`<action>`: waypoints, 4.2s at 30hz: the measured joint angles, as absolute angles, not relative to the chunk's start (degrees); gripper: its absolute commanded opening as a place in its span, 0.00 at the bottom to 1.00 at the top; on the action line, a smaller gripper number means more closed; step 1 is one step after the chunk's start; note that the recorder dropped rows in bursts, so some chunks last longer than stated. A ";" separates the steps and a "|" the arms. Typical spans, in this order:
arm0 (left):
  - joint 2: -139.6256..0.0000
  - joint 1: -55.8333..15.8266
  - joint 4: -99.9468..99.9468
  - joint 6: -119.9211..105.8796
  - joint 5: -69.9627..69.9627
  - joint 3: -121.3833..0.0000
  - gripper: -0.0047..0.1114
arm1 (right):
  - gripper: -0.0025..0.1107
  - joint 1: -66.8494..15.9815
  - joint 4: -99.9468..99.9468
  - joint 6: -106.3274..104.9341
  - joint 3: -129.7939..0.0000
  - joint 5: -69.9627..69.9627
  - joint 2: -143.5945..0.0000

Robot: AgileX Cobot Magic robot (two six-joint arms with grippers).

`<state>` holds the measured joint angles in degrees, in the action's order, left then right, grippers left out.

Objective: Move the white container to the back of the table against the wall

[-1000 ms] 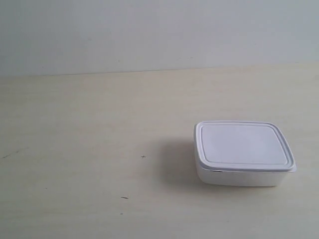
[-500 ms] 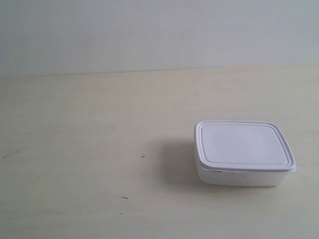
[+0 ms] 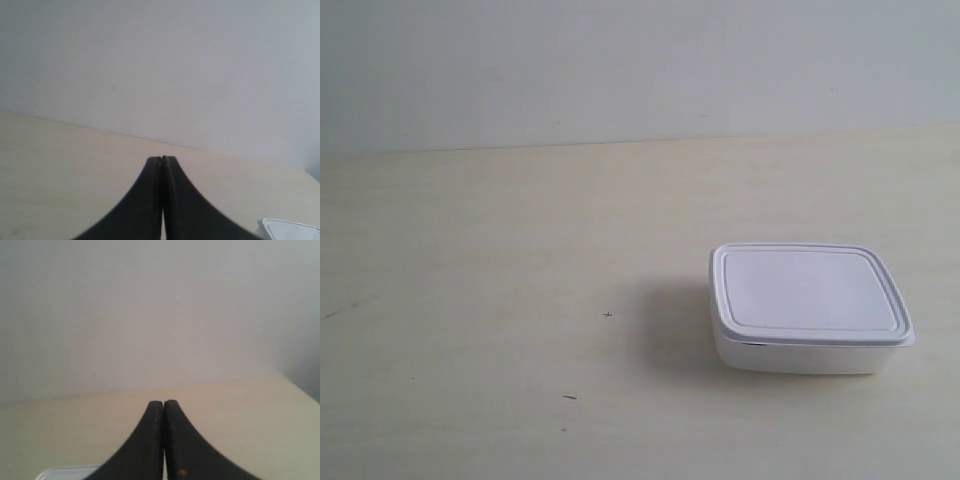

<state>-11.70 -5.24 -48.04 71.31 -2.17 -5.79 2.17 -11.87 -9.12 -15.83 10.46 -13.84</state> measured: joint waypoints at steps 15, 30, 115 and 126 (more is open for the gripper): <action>-52.79 -13.96 -56.86 78.90 -8.84 -36.38 0.04 | 0.02 2.17 -13.64 -12.27 -40.61 30.74 -25.80; -62.37 -18.22 -67.01 96.19 -12.49 -39.16 0.04 | 0.02 2.03 -17.19 -3.62 -42.65 44.31 -35.36; -121.01 -48.94 -98.36 120.38 -7.43 -74.54 0.04 | 0.02 0.72 -32.87 -21.80 -38.09 29.02 -91.96; -122.52 -48.94 -99.80 119.05 -0.55 -74.53 0.04 | 0.02 0.72 -32.87 -22.13 -43.19 28.65 -95.49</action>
